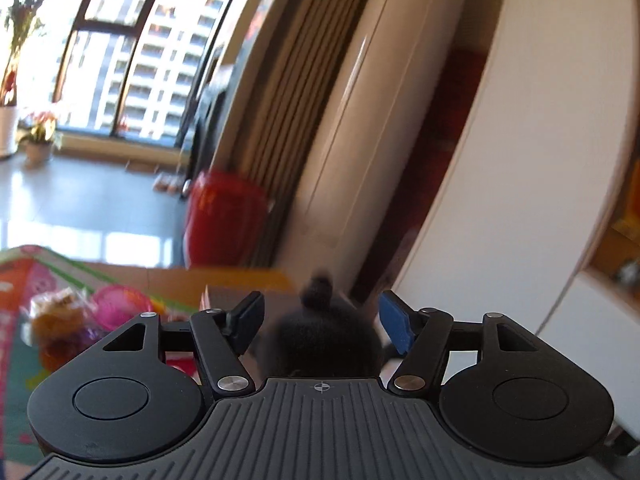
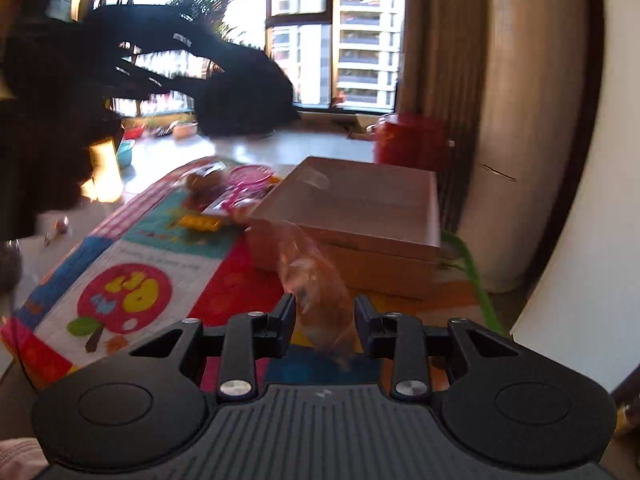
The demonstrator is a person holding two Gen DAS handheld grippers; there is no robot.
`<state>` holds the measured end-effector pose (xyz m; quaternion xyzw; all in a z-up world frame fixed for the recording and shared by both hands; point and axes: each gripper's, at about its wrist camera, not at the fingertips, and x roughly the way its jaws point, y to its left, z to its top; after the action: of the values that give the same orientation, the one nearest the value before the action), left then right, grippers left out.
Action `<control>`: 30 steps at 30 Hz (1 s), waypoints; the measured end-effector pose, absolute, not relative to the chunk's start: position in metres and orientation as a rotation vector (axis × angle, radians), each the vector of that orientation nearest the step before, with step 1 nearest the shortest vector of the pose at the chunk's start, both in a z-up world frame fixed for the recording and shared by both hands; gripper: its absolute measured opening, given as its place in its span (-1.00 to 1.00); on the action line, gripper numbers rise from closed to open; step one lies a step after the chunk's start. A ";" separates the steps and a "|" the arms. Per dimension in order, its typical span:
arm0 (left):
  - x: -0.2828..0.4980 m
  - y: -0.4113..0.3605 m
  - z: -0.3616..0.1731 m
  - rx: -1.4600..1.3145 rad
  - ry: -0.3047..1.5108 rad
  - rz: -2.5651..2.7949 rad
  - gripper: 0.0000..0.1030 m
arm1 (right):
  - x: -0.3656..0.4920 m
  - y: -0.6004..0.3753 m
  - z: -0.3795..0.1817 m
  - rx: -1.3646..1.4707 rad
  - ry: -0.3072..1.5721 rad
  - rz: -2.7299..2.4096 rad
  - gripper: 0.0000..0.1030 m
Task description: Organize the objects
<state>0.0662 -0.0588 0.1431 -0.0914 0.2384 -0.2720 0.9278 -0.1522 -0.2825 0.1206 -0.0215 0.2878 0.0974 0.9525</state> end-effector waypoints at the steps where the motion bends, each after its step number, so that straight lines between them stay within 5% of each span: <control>1: 0.072 -0.066 0.137 -0.172 0.497 -0.541 0.32 | -0.153 -0.287 0.122 -0.033 0.576 0.192 -0.44; 6: 0.073 -0.042 0.117 -0.265 0.483 -0.472 0.32 | -0.143 -0.301 0.115 0.003 0.597 0.192 -0.42; 8: 0.064 -0.026 0.113 -0.246 0.491 -0.440 0.32 | -0.134 -0.302 0.104 0.003 0.639 0.212 -0.20; 10: 0.050 -0.015 0.109 -0.199 0.499 -0.417 0.32 | -0.125 -0.298 0.094 -0.010 0.665 0.230 0.26; 15: 0.018 0.011 0.100 -0.167 0.540 -0.413 0.32 | -0.093 -0.277 0.079 -0.042 0.668 0.210 0.80; 18: 0.004 0.014 0.086 -0.127 0.567 -0.403 0.32 | -0.071 -0.270 0.072 -0.033 0.672 0.110 0.90; 21: -0.010 0.016 0.076 -0.085 0.589 -0.410 0.32 | -0.053 -0.275 0.065 0.089 0.735 0.068 0.87; 23: -0.013 0.017 0.069 -0.079 0.613 -0.423 0.32 | -0.050 -0.279 0.062 0.156 0.779 0.083 0.52; 24: -0.014 0.019 0.065 -0.084 0.622 -0.430 0.32 | -0.050 -0.280 0.061 0.175 0.798 0.092 0.08; 26: -0.015 0.026 0.058 -0.101 0.632 -0.435 0.32 | -0.055 -0.281 0.065 0.167 0.806 0.097 -0.19; 30: -0.014 0.039 0.044 -0.140 0.645 -0.420 0.32 | -0.072 -0.285 0.101 0.184 0.762 0.170 -0.28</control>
<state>-0.0136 0.0393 0.0442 -0.0682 0.3144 -0.2045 0.9245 -0.0720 -0.2853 0.1008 0.0894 0.3709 0.0830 0.9206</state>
